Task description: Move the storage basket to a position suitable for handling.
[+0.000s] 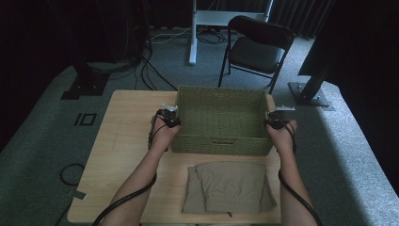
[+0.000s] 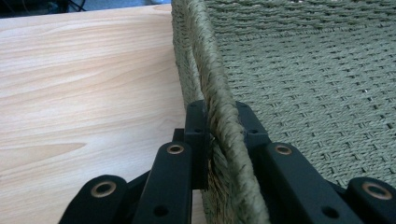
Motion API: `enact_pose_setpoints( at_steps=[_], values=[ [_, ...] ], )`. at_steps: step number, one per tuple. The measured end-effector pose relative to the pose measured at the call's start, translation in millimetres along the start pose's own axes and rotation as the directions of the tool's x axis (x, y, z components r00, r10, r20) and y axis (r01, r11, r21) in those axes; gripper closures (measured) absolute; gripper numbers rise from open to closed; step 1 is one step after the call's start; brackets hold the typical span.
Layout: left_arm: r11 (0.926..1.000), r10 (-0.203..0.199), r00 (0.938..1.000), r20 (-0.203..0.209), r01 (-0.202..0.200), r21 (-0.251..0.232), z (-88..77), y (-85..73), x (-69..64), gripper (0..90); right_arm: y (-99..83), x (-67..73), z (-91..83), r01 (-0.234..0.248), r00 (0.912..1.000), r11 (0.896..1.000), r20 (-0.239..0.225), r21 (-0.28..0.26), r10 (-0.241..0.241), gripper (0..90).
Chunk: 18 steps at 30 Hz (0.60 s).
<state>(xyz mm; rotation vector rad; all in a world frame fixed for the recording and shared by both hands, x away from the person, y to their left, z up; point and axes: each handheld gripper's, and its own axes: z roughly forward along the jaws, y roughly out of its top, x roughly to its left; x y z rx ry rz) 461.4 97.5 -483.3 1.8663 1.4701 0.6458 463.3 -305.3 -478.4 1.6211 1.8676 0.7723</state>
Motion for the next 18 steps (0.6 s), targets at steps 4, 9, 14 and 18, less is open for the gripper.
enact_pose_setpoints(
  at_steps=[4,9,14,18],
  values=[
    [1.0000,0.003,1.0000,0.009,-0.003,0.006,5.6,5.5,-5.2,79.8,2.4,-7.9,1.7,-0.002,1.0000,1.000,0.007,0.012,0.002,78.7],
    [0.9999,0.010,0.9999,0.006,-0.010,0.005,8.4,7.0,-7.9,79.7,3.6,-12.4,3.9,-0.003,0.9999,1.000,0.010,0.010,0.003,78.5],
    [0.9991,0.037,0.9993,-0.001,-0.037,0.019,6.3,4.7,-9.5,79.9,3.1,-11.4,3.3,0.011,0.9999,1.000,0.013,0.012,-0.011,79.0],
    [0.9989,0.035,0.9994,-0.003,-0.035,0.030,2.9,2.4,-12.8,79.9,1.5,-12.9,1.1,0.009,0.9999,1.000,0.007,0.015,-0.009,79.0]
  ],
)
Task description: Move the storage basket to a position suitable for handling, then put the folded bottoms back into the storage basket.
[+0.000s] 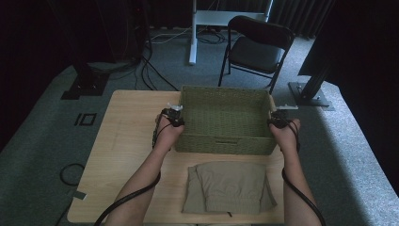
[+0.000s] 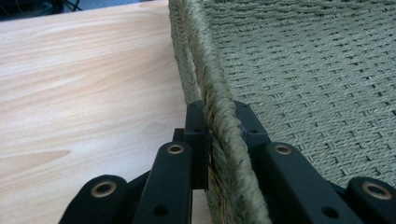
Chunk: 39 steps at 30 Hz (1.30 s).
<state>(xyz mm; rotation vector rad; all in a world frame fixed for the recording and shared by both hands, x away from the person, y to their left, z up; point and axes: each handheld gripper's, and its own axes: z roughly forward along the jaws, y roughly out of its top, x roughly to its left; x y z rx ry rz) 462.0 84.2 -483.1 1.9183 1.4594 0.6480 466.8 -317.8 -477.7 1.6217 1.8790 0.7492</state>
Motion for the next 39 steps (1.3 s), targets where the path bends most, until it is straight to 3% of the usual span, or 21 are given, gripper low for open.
enact_pose_setpoints(
  at_steps=[9,12,16,20,23,25,26,28,29,30,32,33,39],
  values=[
    [0.9999,-0.016,0.9999,-0.002,0.016,0.001,-6.5,-6.2,-5.3,79.7,-5.2,-3.5,-5.0,0.002,0.9999,1.000,-0.012,-0.001,-0.002,78.9],
    [0.9996,-0.028,0.9993,0.023,0.029,-0.001,-6.3,-6.5,-3.1,77.1,-5.3,-2.6,-5.6,0.012,0.9999,1.000,-0.007,0.003,-0.012,78.8],
    [0.9999,0.013,0.9980,0.061,-0.013,0.004,-5.7,-5.7,-1.6,67.7,-5.2,-2.8,-5.2,0.017,0.9998,1.000,-0.010,0.008,-0.017,74.6],
    [0.9990,0.040,0.9909,0.128,-0.042,0.016,-5.0,-3.6,-1.1,50.4,-7.7,-5.6,-3.4,0.009,0.9994,1.000,-0.033,-0.005,-0.009,62.8],
    [0.9995,0.025,0.9859,0.165,-0.028,0.012,-4.9,-3.4,4.4,49.7,-8.9,-6.2,-3.1,0.014,0.9981,1.000,-0.059,-0.011,-0.015,59.3],
    [0.9996,0.024,0.9838,0.178,-0.026,0.011,-4.6,-3.6,5.1,43.8,-9.0,-6.2,-3.5,0.007,0.9976,1.000,-0.068,-0.017,-0.008,55.6],
    [0.9999,0.010,0.9758,0.218,-0.012,0.005,-3.8,-4.2,5.5,37.0,-7.9,-7.0,-4.9,-0.005,0.9973,0.999,-0.073,-0.045,0.002,50.8],
    [0.9990,0.045,0.9774,0.207,-0.044,-0.009,-3.3,-5.3,4.9,32.6,-6.3,-7.4,-6.7,-0.018,0.9965,0.998,-0.083,-0.063,0.013,44.9],
    [0.9983,0.058,0.9783,0.199,-0.056,-0.016,-2.9,-6.0,5.9,24.4,-5.5,-7.7,-7.5,-0.018,0.9962,0.997,-0.087,-0.069,0.012,43.5],
    [0.9983,0.058,0.9783,0.199,-0.056,-0.016,-2.9,-6.0,5.9,22.8,-5.5,-7.7,-7.5,-0.018,0.9962,0.997,-0.087,-0.069,0.012,43.5],
    [0.9992,0.041,0.9836,0.176,-0.039,-0.013,-2.2,-6.5,9.7,22.7,-2.6,-10.4,-11.3,-0.028,0.9953,0.996,-0.095,-0.090,0.020,40.0],
    [0.9995,0.030,0.9833,0.179,-0.028,-0.013,-2.5,-6.1,10.6,22.7,-1.9,-11.3,-12.0,-0.037,0.9944,0.995,-0.102,-0.093,0.027,38.9],
    [0.9966,0.073,0.9803,0.184,-0.065,-0.050,-5.6,-1.1,10.8,22.6,-0.5,-14.7,-14.8,-0.026,0.9931,0.994,-0.116,-0.107,0.014,36.9]
  ],
)
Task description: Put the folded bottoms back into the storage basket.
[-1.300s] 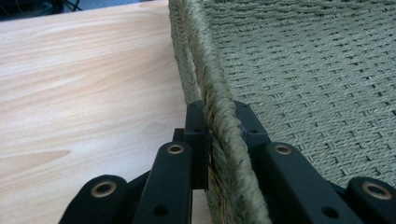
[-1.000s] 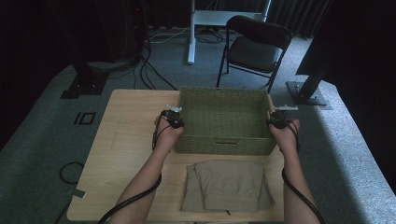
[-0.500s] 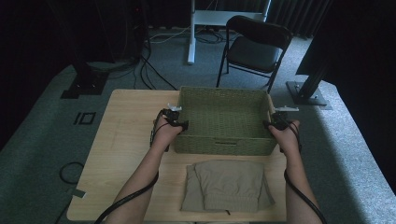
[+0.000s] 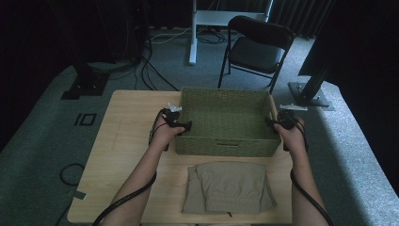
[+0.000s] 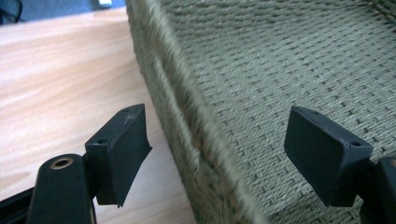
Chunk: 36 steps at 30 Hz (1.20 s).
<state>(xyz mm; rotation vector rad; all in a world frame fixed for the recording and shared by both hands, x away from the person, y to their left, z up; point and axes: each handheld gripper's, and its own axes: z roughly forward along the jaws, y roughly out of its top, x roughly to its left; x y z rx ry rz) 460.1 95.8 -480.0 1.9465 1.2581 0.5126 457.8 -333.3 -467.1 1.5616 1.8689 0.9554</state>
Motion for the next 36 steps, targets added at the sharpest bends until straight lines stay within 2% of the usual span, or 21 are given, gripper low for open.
enact_pose_setpoints(
  at_steps=[1,2,3,6,7,9,12,15,16,19,20,24,25,30,36],
  values=[
    [0.9993,0.006,1.0000,-0.002,-0.006,-0.036,-2.2,2.1,0.0,22.6,-0.6,-1.7,0.2,0.012,0.9995,1.000,-0.027,-0.019,-0.013,34.6],
    [0.9993,0.006,1.0000,-0.002,-0.006,-0.036,-2.2,2.1,0.0,22.6,-0.6,-1.7,0.2,0.012,0.9995,1.000,-0.027,-0.019,-0.013,34.6],
    [0.9989,0.012,0.9999,-0.006,-0.012,-0.046,-6.2,5.3,0.9,22.6,-0.4,-4.2,-1.1,0.019,0.9978,1.000,-0.064,0.001,-0.019,30.9],
    [0.9983,0.016,0.9998,0.010,-0.015,-0.057,-9.7,8.1,0.8,21.3,0.8,-5.8,-4.8,0.013,0.9982,1.000,-0.058,-0.019,-0.014,29.5],
    [0.9972,0.035,0.9994,0.005,-0.035,-0.066,-15.0,11.7,1.4,21.3,2.1,-6.8,-8.2,0.002,0.9980,0.999,-0.063,-0.035,-0.004,25.8],
    [0.9957,0.039,0.9992,0.005,-0.038,-0.084,-21.2,15.7,3.6,21.3,3.6,-7.1,-11.5,0.034,0.9980,0.999,-0.051,-0.038,-0.035,22.6],
    [0.9950,0.038,0.9993,0.003,-0.038,-0.092,-27.8,18.9,6.4,21.3,4.9,-7.5,-14.8,0.030,0.9977,0.999,-0.059,-0.044,-0.033,21.4],
    [0.9924,0.036,0.9993,0.012,-0.034,-0.118,-39.4,21.4,12.0,21.4,7.6,-4.1,-22.1,0.054,0.9959,0.996,-0.069,-0.068,-0.058,19.8],
    [0.9923,0.025,0.9996,0.010,-0.023,-0.122,-41.8,21.1,14.2,21.3,8.2,-2.8,-24.0,0.062,0.9951,0.996,-0.072,-0.072,-0.067,18.7],
    [0.9918,0.038,0.9993,0.000,-0.037,-0.122,-46.5,19.3,18.8,21.4,8.6,-0.2,-28.1,0.071,0.9943,0.994,-0.073,-0.085,-0.077,18.6],
    [0.9909,0.028,0.9996,0.008,-0.026,-0.132,-50.0,16.8,20.9,21.5,8.1,3.5,-32.8,0.076,0.9921,0.991,-0.091,-0.107,-0.086,18.4],
    [0.9900,0.040,0.9990,0.021,-0.037,-0.136,-55.8,11.7,22.0,21.6,7.0,10.0,-41.4,0.090,0.9881,0.987,-0.113,-0.130,-0.105,18.3],
    [0.9890,0.053,0.9982,0.030,-0.048,-0.140,-59.1,8.5,21.4,21.6,6.5,11.4,-43.1,0.095,0.9871,0.986,-0.115,-0.138,-0.111,18.3],
    [0.9873,0.064,0.9967,0.051,-0.055,-0.149,-65.0,3.4,19.2,21.9,-0.4,17.8,-49.1,0.097,0.9838,0.981,-0.133,-0.165,-0.120,17.8],
    [0.9820,0.094,0.9914,0.091,-0.077,-0.172,-72.6,-1.8,7.9,21.9,-9.7,23.9,-53.7,0.108,0.9794,0.978,-0.150,-0.177,-0.136,17.8]
  ],
)
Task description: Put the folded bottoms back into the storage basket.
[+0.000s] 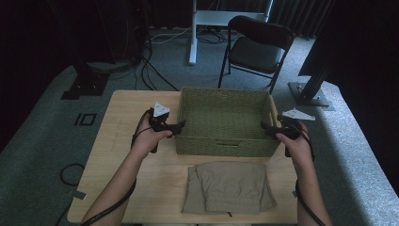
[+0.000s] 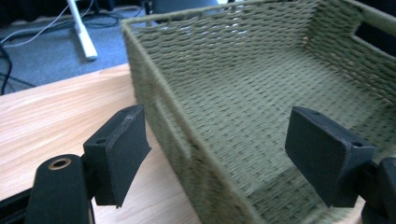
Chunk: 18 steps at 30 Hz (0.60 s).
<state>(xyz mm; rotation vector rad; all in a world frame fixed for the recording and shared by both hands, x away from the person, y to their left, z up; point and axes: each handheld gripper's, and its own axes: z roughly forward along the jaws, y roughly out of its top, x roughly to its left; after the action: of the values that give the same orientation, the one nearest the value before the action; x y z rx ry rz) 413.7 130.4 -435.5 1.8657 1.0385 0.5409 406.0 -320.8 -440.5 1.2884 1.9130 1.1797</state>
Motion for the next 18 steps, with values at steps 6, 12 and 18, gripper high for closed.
enact_pose_setpoints(
  at_steps=[6,12,18],
  values=[
    [0.9998,0.011,0.9994,0.034,-0.010,-0.018,-7.8,-1.6,-13.0,21.9,-3.5,5.6,-8.3,-0.003,0.9998,1.000,-0.017,-0.014,0.002,17.8],
    [0.9992,0.031,0.9973,0.066,-0.029,-0.027,-13.4,-9.2,-26.8,21.9,-6.7,17.7,-23.4,0.025,0.9988,0.999,-0.041,-0.031,-0.026,17.6],
    [0.9987,0.042,0.9938,0.102,-0.039,-0.032,-19.3,-17.8,-39.3,21.9,-10.1,28.9,-35.4,0.030,0.9969,0.998,-0.071,-0.051,-0.034,17.5]
  ],
)
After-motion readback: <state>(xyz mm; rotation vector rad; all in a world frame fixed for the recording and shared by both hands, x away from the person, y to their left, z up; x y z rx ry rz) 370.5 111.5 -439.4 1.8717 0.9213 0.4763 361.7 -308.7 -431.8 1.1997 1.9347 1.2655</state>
